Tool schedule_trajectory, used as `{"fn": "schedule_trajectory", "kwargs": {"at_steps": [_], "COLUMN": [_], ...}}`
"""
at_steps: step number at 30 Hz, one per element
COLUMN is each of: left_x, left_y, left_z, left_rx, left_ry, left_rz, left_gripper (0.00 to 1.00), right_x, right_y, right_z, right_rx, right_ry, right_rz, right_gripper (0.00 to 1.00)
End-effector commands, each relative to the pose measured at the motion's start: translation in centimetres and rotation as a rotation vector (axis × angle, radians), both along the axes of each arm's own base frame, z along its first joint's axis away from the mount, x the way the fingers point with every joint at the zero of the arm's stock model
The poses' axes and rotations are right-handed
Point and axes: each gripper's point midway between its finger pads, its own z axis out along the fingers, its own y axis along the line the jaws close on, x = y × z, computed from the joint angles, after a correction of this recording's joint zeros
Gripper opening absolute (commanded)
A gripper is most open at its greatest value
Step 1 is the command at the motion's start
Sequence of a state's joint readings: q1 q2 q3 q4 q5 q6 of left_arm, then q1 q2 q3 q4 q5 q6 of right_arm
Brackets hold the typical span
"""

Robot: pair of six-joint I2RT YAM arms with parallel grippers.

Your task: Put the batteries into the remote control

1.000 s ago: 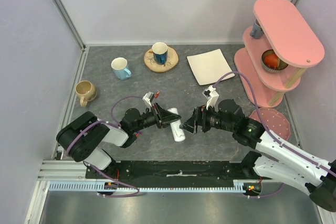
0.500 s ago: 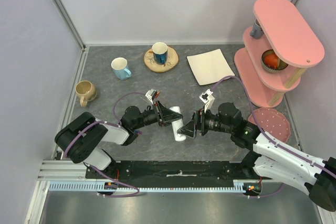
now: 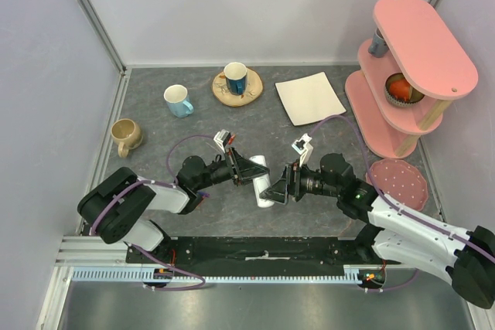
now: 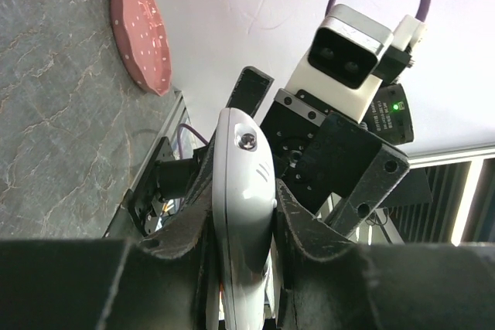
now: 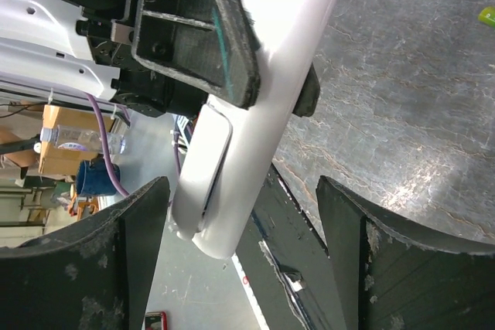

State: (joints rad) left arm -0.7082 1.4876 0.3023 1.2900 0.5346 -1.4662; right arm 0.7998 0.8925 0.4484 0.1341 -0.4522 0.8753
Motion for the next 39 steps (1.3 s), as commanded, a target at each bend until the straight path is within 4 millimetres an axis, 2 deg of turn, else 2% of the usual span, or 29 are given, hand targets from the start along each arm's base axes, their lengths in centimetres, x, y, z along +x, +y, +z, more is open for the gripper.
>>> {"fn": "schedule_trajectory", "kwargs": {"at_steps": [1, 22, 29, 39], "left_x": [-2.2, -2.9, -3.0, -3.3], "left_y": [1.5, 1.4, 1.0, 1.1], "left_z": [9.3, 10.3, 10.0, 10.8], "left_rx": [-0.286, -0.303, -0.297, -0.315], "left_ry": [-0.319, -0.351, -0.345, -0.361], "left_rz": [-0.033, -0.064, -0.073, -0.078], "left_gripper": [0.02, 0.02, 0.02, 0.02], "right_x": [0.1, 1.0, 1.1, 1.1], "right_y": [0.5, 1.8, 2.0, 2.1], "right_z": [0.6, 0.5, 0.4, -0.1], "right_rx": [0.055, 0.128, 0.133, 0.155], "right_ry": [0.001, 0.058, 0.07, 0.09], "right_rz": [0.014, 0.027, 0.03, 0.027], "right_gripper": [0.83, 0.8, 0.8, 0.75]}}
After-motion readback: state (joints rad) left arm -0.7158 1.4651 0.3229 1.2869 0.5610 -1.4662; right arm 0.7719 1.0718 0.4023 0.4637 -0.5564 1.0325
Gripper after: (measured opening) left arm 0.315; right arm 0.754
